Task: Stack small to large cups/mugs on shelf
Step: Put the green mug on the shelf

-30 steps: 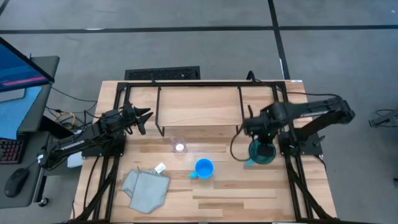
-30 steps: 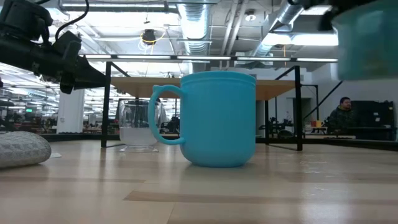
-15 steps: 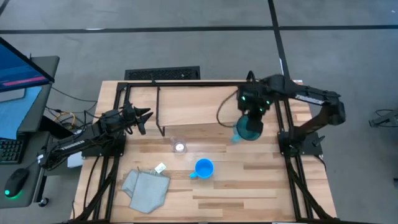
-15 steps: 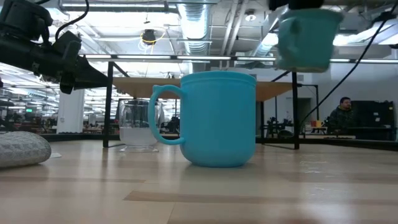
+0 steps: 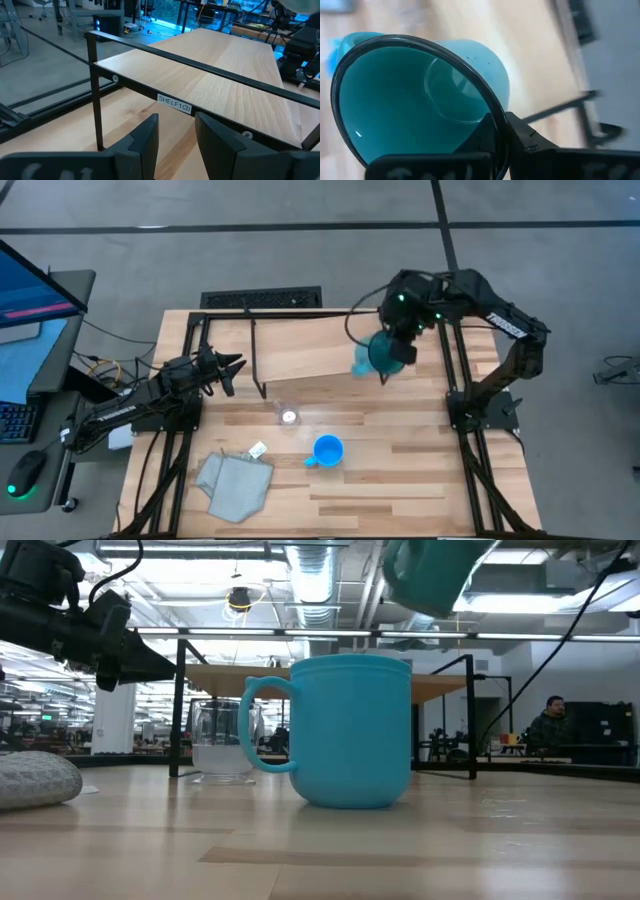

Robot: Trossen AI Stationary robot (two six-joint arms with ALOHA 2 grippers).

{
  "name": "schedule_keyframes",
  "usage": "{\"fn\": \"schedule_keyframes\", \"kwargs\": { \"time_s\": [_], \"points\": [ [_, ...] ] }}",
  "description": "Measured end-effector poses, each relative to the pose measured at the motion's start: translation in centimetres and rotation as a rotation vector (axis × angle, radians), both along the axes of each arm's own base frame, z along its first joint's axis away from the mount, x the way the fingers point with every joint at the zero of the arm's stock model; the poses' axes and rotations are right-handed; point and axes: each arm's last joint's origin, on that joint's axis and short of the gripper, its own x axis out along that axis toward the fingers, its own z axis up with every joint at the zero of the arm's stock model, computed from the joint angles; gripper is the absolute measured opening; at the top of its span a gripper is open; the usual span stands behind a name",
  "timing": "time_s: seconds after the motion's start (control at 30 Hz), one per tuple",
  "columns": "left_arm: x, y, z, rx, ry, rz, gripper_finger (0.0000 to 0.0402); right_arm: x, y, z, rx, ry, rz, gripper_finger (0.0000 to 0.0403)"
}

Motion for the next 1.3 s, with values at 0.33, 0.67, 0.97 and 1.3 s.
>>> {"fn": "schedule_keyframes", "kwargs": {
  "time_s": [0.33, 0.67, 0.97, 1.3],
  "points": [
    [0.0, 0.0, 0.0, -0.014, -0.009, 0.003, 0.0119, 2.8, -4.2, 0.8, -0.06, -0.028, 0.024, 0.0031],
    [0.0, 0.0, 0.0, -0.053, -0.035, 0.011, 0.0119, 4.0, -8.3, -0.8, -0.038, 0.012, -0.021, 0.0031],
    [0.0, 0.0, 0.0, -0.052, -0.034, 0.011, 0.0119, 5.3, -9.1, -2.3, 0.087, 0.005, -0.053, 0.0031],
    [0.0, 0.0, 0.0, -0.052, -0.034, 0.011, 0.0119, 5.7, -9.3, -3.9, 0.176, 0.042, -0.133, 0.0031]
  ]
}}
